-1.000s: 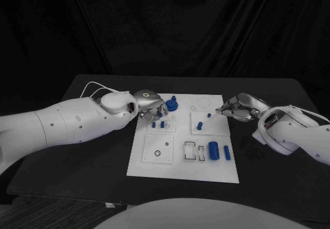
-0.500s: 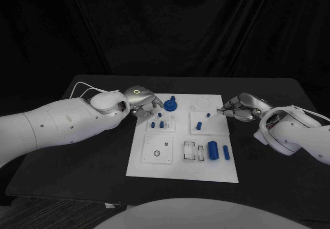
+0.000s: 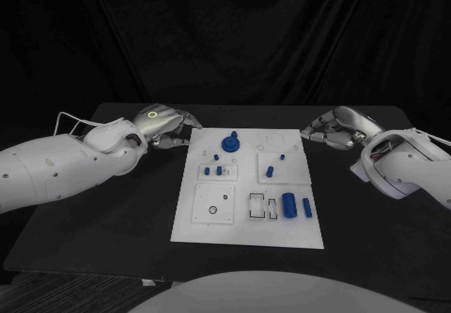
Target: Assemble the parts on the task board
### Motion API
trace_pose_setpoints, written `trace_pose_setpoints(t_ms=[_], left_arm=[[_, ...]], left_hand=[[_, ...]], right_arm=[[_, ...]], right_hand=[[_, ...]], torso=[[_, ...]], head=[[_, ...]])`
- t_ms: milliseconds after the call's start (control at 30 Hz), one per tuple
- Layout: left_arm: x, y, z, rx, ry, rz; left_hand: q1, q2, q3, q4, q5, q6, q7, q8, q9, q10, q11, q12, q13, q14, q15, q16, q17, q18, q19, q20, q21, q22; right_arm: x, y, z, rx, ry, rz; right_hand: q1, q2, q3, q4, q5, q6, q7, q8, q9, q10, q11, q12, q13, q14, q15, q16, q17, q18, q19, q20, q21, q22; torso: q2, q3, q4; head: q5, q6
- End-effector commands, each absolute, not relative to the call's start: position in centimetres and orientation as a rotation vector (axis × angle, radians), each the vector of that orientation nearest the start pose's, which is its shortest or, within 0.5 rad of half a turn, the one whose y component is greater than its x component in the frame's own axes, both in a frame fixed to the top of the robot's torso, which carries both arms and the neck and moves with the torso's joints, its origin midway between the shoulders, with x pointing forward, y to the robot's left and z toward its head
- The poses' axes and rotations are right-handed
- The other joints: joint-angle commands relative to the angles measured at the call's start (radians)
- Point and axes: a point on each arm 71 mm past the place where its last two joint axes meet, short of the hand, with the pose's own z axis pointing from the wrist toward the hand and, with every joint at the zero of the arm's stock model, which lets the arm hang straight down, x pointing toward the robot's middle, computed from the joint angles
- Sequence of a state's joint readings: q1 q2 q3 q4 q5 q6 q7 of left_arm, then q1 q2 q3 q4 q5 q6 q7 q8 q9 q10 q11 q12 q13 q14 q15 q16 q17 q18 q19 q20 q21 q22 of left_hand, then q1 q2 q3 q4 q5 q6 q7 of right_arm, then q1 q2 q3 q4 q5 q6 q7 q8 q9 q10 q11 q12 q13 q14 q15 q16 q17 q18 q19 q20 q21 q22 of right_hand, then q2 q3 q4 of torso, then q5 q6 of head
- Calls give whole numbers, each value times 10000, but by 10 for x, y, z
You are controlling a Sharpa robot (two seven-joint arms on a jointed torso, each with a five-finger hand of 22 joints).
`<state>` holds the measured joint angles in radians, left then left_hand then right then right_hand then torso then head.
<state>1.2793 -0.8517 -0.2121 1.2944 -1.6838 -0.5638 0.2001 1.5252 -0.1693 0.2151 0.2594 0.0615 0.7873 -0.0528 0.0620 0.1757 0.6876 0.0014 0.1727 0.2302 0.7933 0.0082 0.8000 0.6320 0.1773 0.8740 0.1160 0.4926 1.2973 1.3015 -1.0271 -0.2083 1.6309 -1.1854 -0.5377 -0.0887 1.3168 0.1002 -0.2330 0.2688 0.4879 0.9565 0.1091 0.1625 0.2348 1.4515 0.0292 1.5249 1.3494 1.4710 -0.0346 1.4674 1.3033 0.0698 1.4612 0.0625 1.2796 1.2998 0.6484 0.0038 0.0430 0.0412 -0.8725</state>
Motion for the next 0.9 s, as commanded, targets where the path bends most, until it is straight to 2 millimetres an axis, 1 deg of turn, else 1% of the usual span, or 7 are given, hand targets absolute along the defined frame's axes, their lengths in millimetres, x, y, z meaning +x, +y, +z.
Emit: trace_pose_setpoints(t_ms=[33,133,200,267,333,500,900], left_arm=[[500,266,-183,4348,13144,-6220],[496,273,-177,3142,13189,-7211],[493,276,-174,1598,13427,-8608],[490,278,-172,-82,13714,-10146],[487,279,-171,-1809,13878,-11769],[480,279,-169,-5898,13253,-16039],[464,273,-170,-7800,12413,-19018]], left_hand=[[85,56,-35,207,23,-26,260,35,-165,-1020,-295,419,148,-1771,217,-1592,-683,-282,-1827,-4,-1271,-428],[-555,266,-262,365,10,-49,407,31,-250,-1958,-444,1023,28,-2825,213,-2957,-1515,-304,-2974,11,-2566,-1119],[-2638,1243,-897,226,297,-991,804,51,-493,-2643,-192,1097,-180,-3887,507,-3891,-2057,-488,-4248,151,-3536,-1615],[-3079,1532,-1193,292,492,-1419,911,-41,-619,-3663,11,793,-680,-4464,750,-4664,-2581,-652,-5197,442,-4334,-2199],[-3439,1973,-2075,313,1661,-2414,813,-83,-906,-5270,-262,2,-1494,-7099,718,-7401,-5256,-859,-7453,783,-4420,-5332],[-3393,2453,-3442,340,677,-3338,355,-164,-1191,-6366,-564,-468,-2022,-7919,504,-7992,-6299,-202,-8258,429,-4547,-8082],[-3658,2087,-3870,356,-107,-4316,58,-255,-1371,-6661,-877,-509,-2081,-7933,278,-8000,-6320,-4,-8293,267,-4552,-8875]], right_arm=[[464,-262,-163,1030,15304,6392],[469,-251,-146,151,14957,6459],[473,-241,-133,-619,14791,6444],[477,-232,-124,-1378,14690,6355],[480,-222,-118,-2188,14649,6223],[484,-197,-124,-4415,15126,5391],[479,-186,-166,-6123,16402,4355]], right_hand=[[756,173,66,-51,170,132,-19,-95,-136,-1115,-32,-1601,-519,543,-113,-207,489,49,-37,-14,-285,1669],[2291,-34,638,-748,-1181,138,46,-125,-160,-5253,-7,-6398,-5168,450,-140,-437,131,116,-153,-84,-635,1554],[2786,-230,1030,-731,-1620,93,204,-214,-221,-5499,82,-8019,-6336,439,14,-522,8,131,-171,7,-796,1496],[2954,-401,1192,-671,-1710,42,195,-277,-260,-5940,238,-9004,-7046,434,97,-555,-43,121,-166,103,-839,1480],[3292,-782,1564,-632,-1561,-110,203,-398,-332,-5939,348,-10435,-8386,424,322,-612,-138,157,-166,198,-954,1441],[3458,-1451,2209,-543,-1758,-203,-196,-513,-415,-6152,529,-11532,-9542,313,66,-831,-467,269,-327,154,-1493,1265],[2124,-2856,3471,-158,-1088,-526,-370,-788,-506,-7247,618,-11616,-10105,113,94,-1168,-952,398,-555,149,-2490,935]], torso=[[-35,-57,50],[-42,-59,67],[-31,-33,53],[-30,-29,47],[-33,-32,40],[-20,-15,18],[22,-21,32]], head=[[-17,-1],[-23,-1],[-64,-1],[-103,-1],[-155,-1],[-204,-1],[-398,-1]])
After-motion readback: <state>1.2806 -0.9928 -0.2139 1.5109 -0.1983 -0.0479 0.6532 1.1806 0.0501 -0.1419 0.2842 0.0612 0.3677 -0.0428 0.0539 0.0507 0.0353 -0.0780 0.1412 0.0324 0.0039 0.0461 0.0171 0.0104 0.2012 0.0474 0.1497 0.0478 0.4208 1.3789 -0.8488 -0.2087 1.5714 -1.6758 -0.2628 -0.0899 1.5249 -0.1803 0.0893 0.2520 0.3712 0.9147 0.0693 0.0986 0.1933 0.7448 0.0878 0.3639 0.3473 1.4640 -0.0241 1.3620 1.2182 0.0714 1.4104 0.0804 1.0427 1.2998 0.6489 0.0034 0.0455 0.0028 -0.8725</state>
